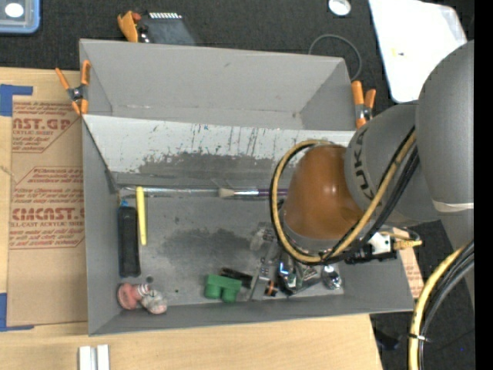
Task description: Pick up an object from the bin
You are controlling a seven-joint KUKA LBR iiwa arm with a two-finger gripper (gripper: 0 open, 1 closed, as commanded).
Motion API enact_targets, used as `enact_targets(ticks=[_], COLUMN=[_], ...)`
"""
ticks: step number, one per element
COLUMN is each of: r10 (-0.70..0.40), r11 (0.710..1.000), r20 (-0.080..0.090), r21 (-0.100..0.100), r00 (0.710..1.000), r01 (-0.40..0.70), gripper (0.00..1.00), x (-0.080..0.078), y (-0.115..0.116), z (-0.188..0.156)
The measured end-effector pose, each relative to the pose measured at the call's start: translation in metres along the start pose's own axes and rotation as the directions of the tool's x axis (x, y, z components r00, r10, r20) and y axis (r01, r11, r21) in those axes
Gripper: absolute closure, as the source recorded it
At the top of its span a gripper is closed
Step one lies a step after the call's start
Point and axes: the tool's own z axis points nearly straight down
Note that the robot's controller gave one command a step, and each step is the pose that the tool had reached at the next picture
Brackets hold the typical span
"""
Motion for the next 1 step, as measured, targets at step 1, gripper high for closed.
enact_targets(ticks=[1], r10=[-0.004], r11=[1.0], r20=[-0.003], r21=[0.003], r00=[1.0], r01=[0.004], gripper=[1.0], x=[-0.0088], y=[-0.0078], z=[0.0172])
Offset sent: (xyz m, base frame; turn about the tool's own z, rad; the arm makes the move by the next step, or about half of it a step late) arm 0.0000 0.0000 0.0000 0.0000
